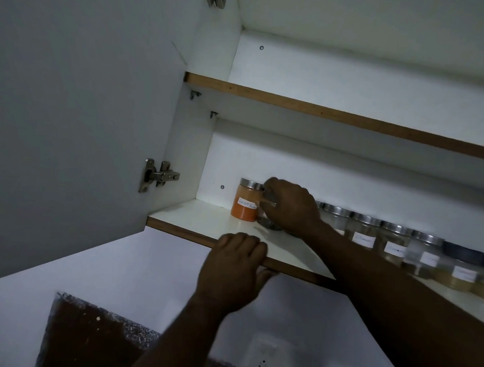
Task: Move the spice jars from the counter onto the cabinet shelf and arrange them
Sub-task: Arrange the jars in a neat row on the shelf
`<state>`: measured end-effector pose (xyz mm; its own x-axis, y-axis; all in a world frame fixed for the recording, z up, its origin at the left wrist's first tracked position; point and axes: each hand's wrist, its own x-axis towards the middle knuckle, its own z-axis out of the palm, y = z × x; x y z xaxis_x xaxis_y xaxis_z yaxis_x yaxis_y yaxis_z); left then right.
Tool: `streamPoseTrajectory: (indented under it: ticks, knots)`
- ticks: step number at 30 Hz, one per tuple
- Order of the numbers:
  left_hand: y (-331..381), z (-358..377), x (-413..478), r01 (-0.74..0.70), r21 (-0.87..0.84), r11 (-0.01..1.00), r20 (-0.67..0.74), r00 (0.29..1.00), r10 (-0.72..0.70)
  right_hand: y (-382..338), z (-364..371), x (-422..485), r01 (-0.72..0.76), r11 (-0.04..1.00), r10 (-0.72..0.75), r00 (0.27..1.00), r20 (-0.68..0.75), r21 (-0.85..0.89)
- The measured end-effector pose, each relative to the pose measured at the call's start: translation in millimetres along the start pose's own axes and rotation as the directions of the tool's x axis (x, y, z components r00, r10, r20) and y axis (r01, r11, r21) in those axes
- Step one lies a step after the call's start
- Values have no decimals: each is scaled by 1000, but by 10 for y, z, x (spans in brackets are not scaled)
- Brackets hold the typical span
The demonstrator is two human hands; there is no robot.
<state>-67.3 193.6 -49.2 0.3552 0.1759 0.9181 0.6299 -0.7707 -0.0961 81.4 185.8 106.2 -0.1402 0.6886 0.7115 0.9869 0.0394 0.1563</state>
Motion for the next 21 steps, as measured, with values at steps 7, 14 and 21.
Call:
streamPoseTrajectory:
  ticks: [7,14,21]
  knots:
    - [-184,-296,-32,83,41,996,156,984,-88,150,-50,-793,-152,988,156,979,134,-36]
    - [-85,-467,-29,148,21,989,301,942,-148,268,-204,-1296,-406,902,390,912,126,147]
    - [-92,-570,-20,150,52,987,381,911,-159,42,-254,-1639,-385,923,384,922,42,20]
